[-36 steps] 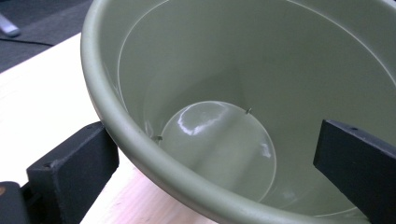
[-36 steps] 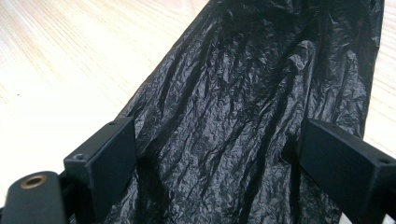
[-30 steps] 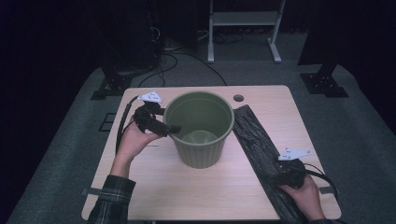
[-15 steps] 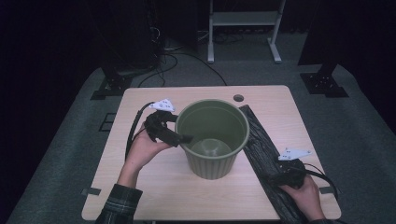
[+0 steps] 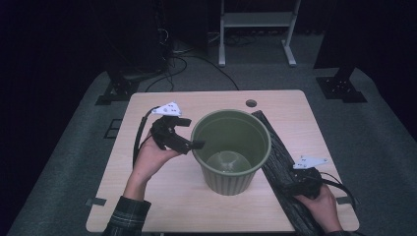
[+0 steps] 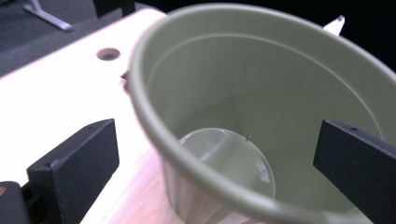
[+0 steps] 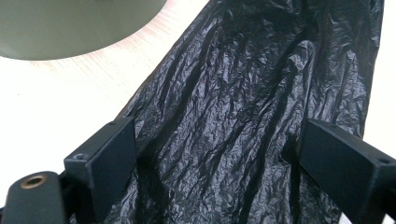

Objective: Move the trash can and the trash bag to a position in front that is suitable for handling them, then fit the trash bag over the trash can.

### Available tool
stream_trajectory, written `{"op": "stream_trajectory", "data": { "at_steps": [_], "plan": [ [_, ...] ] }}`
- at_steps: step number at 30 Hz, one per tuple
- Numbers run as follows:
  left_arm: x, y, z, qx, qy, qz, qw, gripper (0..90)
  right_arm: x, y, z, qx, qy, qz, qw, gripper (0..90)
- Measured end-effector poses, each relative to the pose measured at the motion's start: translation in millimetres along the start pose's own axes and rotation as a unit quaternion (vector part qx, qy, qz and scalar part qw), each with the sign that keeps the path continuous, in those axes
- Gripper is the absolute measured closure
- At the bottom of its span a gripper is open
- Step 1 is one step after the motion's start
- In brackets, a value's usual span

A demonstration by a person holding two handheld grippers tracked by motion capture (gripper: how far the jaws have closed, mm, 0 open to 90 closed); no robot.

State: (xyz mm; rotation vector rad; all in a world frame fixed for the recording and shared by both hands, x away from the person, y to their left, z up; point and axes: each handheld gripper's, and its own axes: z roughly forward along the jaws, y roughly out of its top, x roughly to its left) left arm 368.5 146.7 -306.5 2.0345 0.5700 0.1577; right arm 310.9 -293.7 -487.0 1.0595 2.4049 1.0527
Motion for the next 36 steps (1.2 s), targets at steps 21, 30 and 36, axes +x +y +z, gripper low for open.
{"op": "stream_trajectory", "data": {
  "at_steps": [21,30,36],
  "plan": [
    [-15.4,-86.3,-42.5,-0.002,0.056,0.003,0.9984,0.0,0.1,-0.4,-0.6,-0.002,-0.002,0.000,1.0000,12.6],
    [-19.7,-133.2,-14.5,0.019,0.053,-0.007,0.9984,0.0,-1.3,-4.8,-7.4,-0.022,0.003,-0.004,0.9997,44.4],
    [-25.4,-156.9,-2.5,0.028,0.060,-0.007,0.9978,0.0,0.1,-6.4,-10.9,-0.026,0.014,-0.012,0.9995,76.6]
  ]
}}
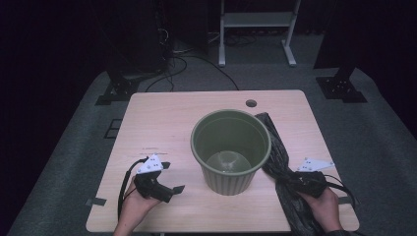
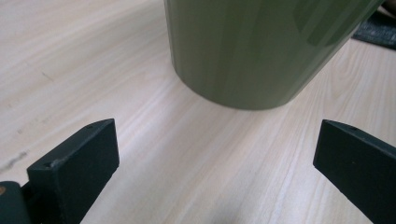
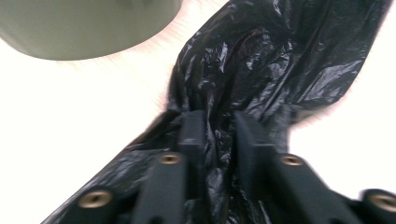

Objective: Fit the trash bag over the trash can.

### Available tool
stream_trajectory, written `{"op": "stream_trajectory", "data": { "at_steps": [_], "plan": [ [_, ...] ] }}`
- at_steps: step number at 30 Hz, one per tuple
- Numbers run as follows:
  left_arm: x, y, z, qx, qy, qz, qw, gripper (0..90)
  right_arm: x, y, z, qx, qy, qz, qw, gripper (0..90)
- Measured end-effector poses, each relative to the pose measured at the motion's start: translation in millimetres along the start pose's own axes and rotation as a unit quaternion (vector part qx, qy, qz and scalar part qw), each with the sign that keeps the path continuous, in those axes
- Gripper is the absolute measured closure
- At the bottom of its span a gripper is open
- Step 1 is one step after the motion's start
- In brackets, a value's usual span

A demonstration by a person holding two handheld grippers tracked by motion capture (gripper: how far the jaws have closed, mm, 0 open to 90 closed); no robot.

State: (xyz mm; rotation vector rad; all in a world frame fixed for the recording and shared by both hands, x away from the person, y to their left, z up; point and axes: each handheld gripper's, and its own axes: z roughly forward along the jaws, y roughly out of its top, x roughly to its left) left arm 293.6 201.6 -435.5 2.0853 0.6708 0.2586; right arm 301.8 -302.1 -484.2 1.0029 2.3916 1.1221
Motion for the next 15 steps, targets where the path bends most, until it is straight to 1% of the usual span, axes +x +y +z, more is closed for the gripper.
{"op": "stream_trajectory", "data": {
  "at_steps": [1,2,7,9,11,13,15],
  "plan": [
    [-0.9,-3.8,2.2,-0.001,0.003,0.000,1.0000,0.0,-0.1,0.0,-0.5,0.001,0.003,-0.002,1.0000,81.8],
    [-1.0,-7.8,4.7,0.006,0.008,0.005,0.9999,0.0,-0.2,0.1,-0.9,0.003,0.005,-0.004,1.0000,85.0],
    [1.1,-21.4,15.0,0.020,0.020,-0.002,0.9996,0.0,-1.1,0.7,-4.3,0.011,0.011,-0.011,0.9998,87.9],
    [1.3,-24.7,19.8,0.031,0.021,0.001,0.9993,0.0,-2.1,1.5,-7.6,0.003,0.015,-0.008,0.9999,88.3],
    [0.9,-26.5,23.5,0.049,0.025,0.010,0.9985,0.0,-3.9,2.9,-12.5,-0.011,0.020,-0.004,0.9997,88.5],
    [0.8,-27.5,26.2,0.055,0.025,0.010,0.9981,0.0,-6.0,4.1,-18.5,-0.027,0.028,0.001,0.9992,88.6],
    [0.5,-28.2,29.4,0.054,0.020,0.008,0.9983,0.0,-7.0,6.2,-24.6,-0.041,0.038,0.004,0.9984,88.8]
  ]
}}
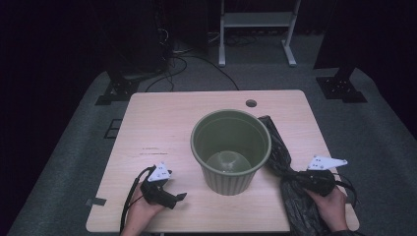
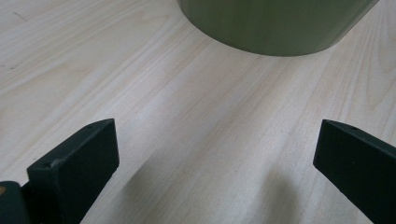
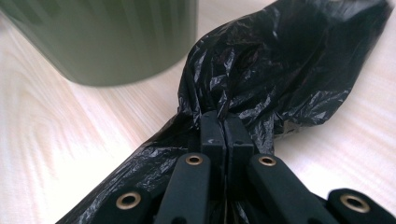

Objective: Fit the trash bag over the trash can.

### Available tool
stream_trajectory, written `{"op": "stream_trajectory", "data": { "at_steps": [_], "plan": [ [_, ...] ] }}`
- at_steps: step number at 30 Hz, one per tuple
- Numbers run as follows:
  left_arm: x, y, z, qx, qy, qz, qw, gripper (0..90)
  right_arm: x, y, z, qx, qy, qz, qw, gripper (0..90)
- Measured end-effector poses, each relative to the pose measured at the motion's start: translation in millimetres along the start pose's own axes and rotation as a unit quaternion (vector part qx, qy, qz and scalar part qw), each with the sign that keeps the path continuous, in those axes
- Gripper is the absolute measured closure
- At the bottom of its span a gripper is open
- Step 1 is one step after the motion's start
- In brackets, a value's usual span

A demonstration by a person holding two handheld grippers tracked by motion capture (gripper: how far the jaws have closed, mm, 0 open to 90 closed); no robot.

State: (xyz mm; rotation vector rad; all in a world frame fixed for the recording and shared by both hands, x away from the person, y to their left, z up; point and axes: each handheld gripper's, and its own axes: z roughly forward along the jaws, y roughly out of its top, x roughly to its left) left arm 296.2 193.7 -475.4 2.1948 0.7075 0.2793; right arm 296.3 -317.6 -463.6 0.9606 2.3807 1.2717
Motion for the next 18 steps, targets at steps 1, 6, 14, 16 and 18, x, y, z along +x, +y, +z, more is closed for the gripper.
{"op": "stream_trajectory", "data": {
  "at_steps": [1,6,14,16,18],
  "plan": [
    [-0.6,0.2,1.4,0.003,0.001,0.003,1.0000,0.0,-0.3,1.8,-3.0,-0.007,0.003,-0.003,1.0000,88.9],
    [-3.1,-0.7,9.9,0.023,0.001,0.016,0.9996,0.0,0.1,14.2,-21.5,-0.046,0.013,-0.009,0.9988,89.1],
    [-5.0,-0.9,12.0,0.029,0.009,0.021,0.9993,0.0,-5.1,28.3,-43.5,-0.084,0.012,-0.015,0.9963,89.3],
    [-5.0,-0.9,12.1,0.029,0.009,0.021,0.9993,0.0,-6.1,31.2,-47.6,-0.087,0.007,-0.012,0.9961,89.3],
    [-5.0,-0.9,12.1,0.029,0.009,0.021,0.9993,0.0,-6.1,35.2,-52.5,-0.093,0.005,-0.014,0.9955,89.4]
  ]
}}
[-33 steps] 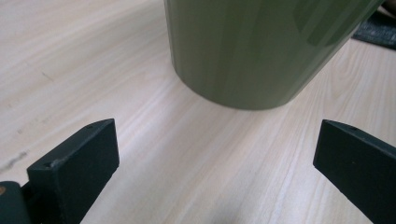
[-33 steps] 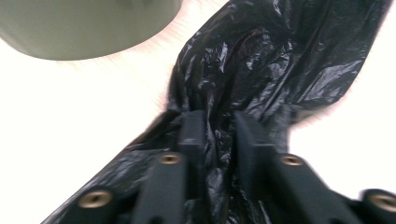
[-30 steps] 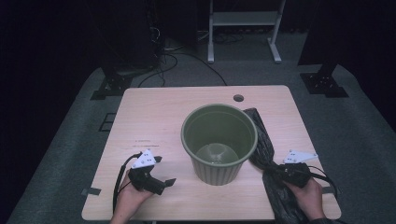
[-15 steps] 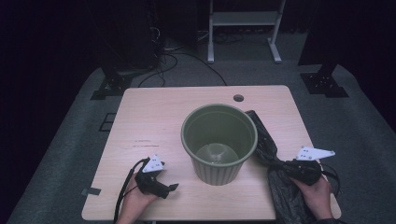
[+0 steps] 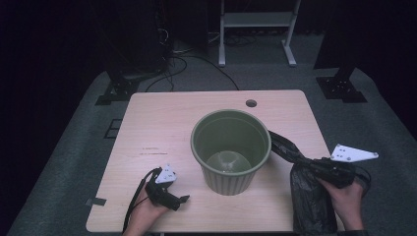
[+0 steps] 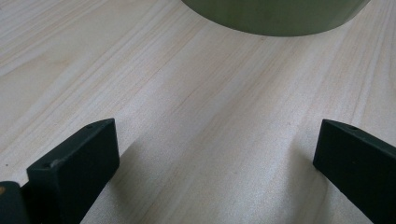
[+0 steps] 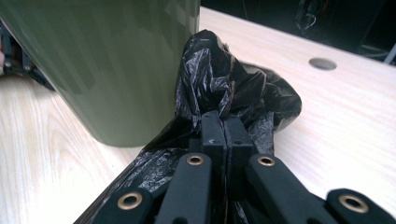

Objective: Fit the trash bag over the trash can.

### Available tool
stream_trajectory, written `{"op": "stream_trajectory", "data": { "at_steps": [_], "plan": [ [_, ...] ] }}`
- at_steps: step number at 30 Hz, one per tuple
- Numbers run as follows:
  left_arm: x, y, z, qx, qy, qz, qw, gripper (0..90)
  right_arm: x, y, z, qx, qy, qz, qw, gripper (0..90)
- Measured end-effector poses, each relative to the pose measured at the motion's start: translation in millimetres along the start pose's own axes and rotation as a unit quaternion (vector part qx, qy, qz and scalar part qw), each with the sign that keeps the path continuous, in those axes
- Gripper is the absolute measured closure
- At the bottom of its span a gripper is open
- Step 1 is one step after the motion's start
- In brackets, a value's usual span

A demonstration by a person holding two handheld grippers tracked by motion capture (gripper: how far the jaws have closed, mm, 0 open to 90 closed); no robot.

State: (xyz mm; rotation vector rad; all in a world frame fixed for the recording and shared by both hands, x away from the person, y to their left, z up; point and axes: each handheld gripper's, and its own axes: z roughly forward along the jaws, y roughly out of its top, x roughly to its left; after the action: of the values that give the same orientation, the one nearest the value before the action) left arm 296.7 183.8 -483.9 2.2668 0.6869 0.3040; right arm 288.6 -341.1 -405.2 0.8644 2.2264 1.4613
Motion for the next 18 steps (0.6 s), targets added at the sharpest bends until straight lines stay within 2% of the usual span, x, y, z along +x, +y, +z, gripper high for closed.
{"op": "stream_trajectory", "data": {
  "at_steps": [6,15,18],
  "plan": [
    [0.0,0.0,0.1,0.000,0.000,-0.001,1.0000,0.0,0.2,17.3,-13.3,-0.020,-0.010,-0.010,0.9997,89.5],
    [0.1,0.0,0.0,0.000,0.001,-0.002,1.0000,0.0,-2.6,50.9,-35.6,-0.076,-0.001,-0.020,0.9969,89.5],
    [0.1,0.0,0.0,0.000,0.001,-0.002,1.0000,0.0,-2.8,64.5,-40.4,-0.084,0.000,-0.030,0.9960,89.5]
  ]
}}
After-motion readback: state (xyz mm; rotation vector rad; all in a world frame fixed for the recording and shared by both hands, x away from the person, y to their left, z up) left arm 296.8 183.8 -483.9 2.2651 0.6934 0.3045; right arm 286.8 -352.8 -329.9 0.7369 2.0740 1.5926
